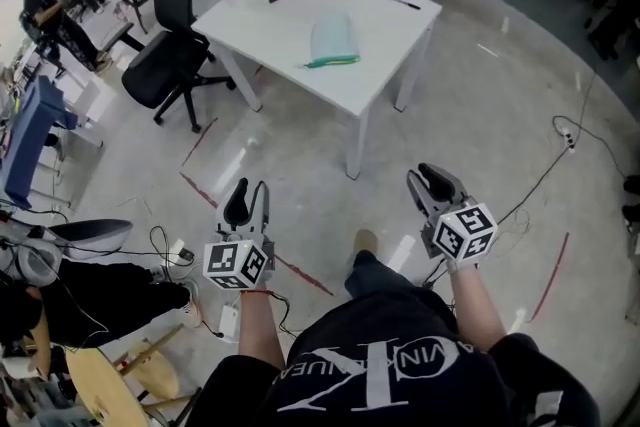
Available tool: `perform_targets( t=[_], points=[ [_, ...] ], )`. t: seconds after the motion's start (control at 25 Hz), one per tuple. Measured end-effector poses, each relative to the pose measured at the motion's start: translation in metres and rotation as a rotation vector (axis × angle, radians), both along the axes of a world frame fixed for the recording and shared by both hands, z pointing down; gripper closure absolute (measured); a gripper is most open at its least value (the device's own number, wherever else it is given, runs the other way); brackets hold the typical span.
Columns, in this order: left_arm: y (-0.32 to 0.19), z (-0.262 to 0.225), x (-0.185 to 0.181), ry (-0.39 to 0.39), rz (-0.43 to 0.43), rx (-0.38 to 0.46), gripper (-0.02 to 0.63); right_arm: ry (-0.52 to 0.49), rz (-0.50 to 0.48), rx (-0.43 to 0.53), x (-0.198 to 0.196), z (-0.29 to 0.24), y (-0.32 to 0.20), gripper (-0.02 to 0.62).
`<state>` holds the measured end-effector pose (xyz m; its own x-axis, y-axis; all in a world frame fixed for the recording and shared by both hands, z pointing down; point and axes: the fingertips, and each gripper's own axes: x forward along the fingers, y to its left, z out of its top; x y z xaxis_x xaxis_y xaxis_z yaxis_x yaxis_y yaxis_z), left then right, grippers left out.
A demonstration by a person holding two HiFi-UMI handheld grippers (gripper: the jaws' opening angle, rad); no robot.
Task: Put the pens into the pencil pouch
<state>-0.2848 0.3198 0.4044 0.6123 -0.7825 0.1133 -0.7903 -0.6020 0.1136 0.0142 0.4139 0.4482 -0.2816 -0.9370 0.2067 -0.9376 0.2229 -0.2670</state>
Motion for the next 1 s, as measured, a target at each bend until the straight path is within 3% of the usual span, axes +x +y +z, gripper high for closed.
perform_targets(
  t=[0.52, 0.72, 1.0],
  points=[
    [-0.109, -0.003, 0.070, 0.007, 0.050, -0.013, 0.462, 0.006, -0.056, -0.006, 0.038, -0.001, -0.110, 0.469],
    [-0.131, -0.001, 0.096, 0.015, 0.081, -0.014, 0.463, 0.004, -0.072, -0.002, 0.046, -0.001, -0.129, 0.469],
    [-0.135, 0.003, 0.113, -0.032, 0.133, -0.013, 0.463, -0.009, -0.089, -0.023, 0.046, 0.007, -0.136, 0.469]
  ],
)
